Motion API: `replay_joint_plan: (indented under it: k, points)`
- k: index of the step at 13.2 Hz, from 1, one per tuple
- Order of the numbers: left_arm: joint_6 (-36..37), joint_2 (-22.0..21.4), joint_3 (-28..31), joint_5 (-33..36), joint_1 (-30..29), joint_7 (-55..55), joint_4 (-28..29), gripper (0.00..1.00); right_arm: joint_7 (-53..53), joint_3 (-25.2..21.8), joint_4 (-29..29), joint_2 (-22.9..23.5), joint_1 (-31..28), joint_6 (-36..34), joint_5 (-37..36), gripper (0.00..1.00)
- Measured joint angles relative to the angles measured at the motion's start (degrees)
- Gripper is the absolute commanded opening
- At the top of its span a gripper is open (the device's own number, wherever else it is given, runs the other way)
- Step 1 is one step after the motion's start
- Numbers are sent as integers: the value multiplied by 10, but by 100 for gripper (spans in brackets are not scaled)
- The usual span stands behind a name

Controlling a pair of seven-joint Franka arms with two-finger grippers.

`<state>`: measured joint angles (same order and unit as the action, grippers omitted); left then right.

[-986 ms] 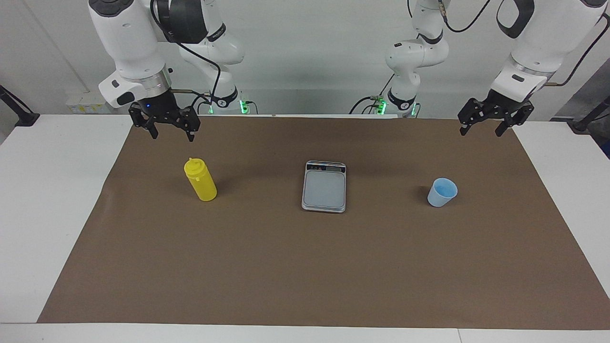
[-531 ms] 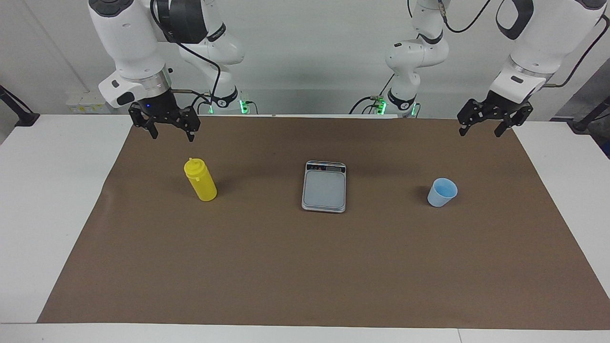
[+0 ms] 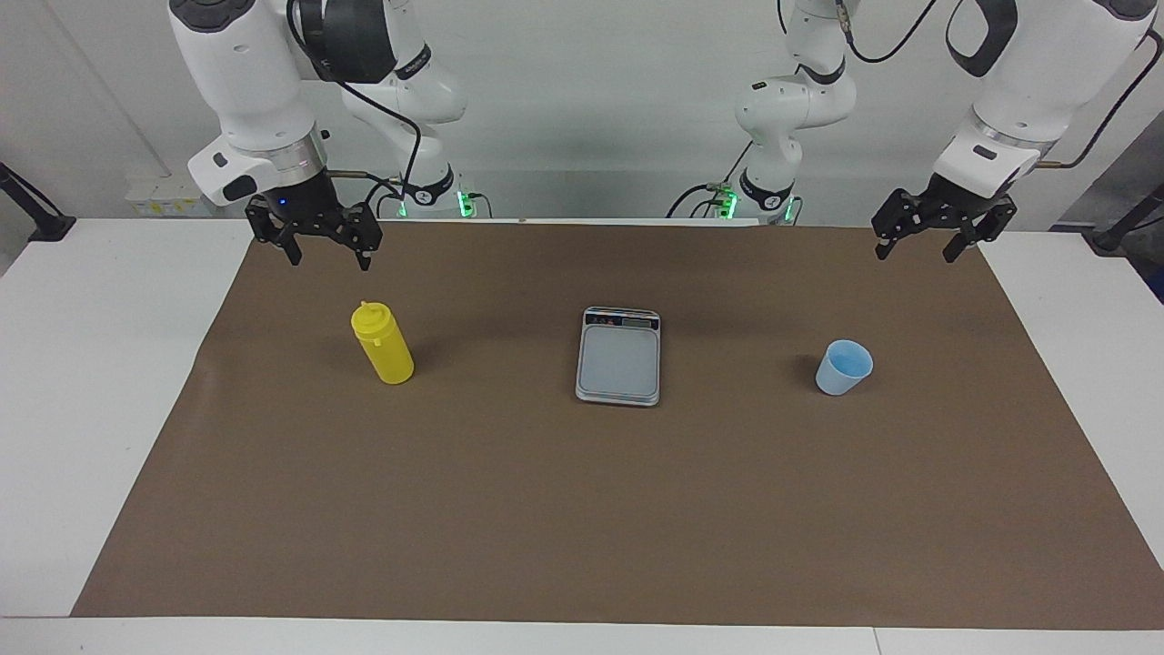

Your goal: Pour seasoning into cup on scale with both arms

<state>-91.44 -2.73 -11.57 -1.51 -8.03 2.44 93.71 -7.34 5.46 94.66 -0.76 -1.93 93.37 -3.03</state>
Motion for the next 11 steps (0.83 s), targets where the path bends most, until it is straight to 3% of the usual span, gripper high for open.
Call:
replay_joint_plan:
  k: [5, 11]
  points:
    - [-36, 0, 5, 0, -6, 1, 21, 100, 0, 0, 0, 0, 0, 0, 0, 100]
    - [-199, 6, 10, 0, -28, 1, 166, 100, 0, 0, 0, 0, 0, 0, 0, 100]
